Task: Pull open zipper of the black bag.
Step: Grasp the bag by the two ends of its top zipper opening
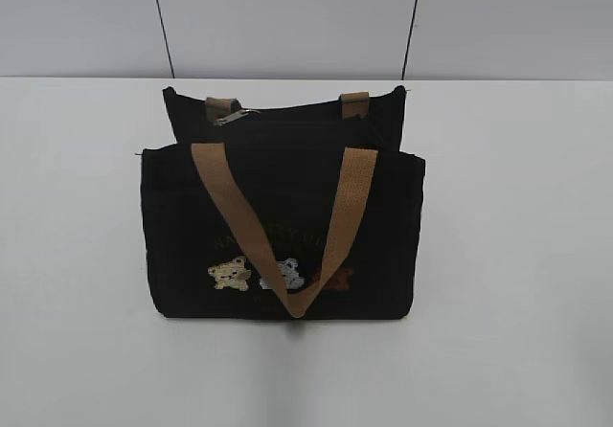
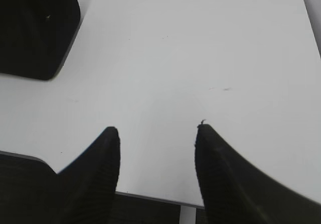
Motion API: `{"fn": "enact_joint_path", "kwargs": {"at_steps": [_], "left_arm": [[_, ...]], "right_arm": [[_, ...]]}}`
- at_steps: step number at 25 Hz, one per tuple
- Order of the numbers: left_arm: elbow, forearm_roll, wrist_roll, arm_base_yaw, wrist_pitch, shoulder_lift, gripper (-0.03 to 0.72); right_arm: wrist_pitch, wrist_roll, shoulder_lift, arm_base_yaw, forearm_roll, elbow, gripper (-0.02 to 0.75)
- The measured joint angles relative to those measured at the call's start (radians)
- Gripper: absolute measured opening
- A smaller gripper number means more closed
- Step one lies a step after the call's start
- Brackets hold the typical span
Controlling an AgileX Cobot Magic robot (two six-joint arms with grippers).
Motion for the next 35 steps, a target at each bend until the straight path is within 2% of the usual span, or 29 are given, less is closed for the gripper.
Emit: {"fn": "enact_joint_path", "kwargs": {"at_steps": [22, 25, 28, 30, 35], "left_arm": [[0.0, -0.001, 0.0, 0.0, 0.0, 0.0, 0.239], [0.0, -0.001, 0.0, 0.0, 0.0, 0.0, 0.287], [-0.005, -0.003, 0.0, 0.0, -0.004, 0.012, 0.412], [-0.015, -0.003, 0.0, 0.0, -0.035, 0.041, 0.458], [-0.026, -0.022, 0.034, 0.0, -0.202, 0.159, 0.47]], "right_arm": [[0.0, 0.0, 0.0, 0.0, 0.0, 0.0, 0.373], [0.0, 0.0, 0.0, 0.0, 0.0, 0.0, 0.373], [-0.002, 0.0, 0.0, 0.0, 0.0, -0.001, 0.373], [-0.003, 0.0, 0.0, 0.0, 0.0, -0.001, 0.373], [-0.024, -0.005, 0.07, 0.0, 0.001, -0.025, 0.373]]}}
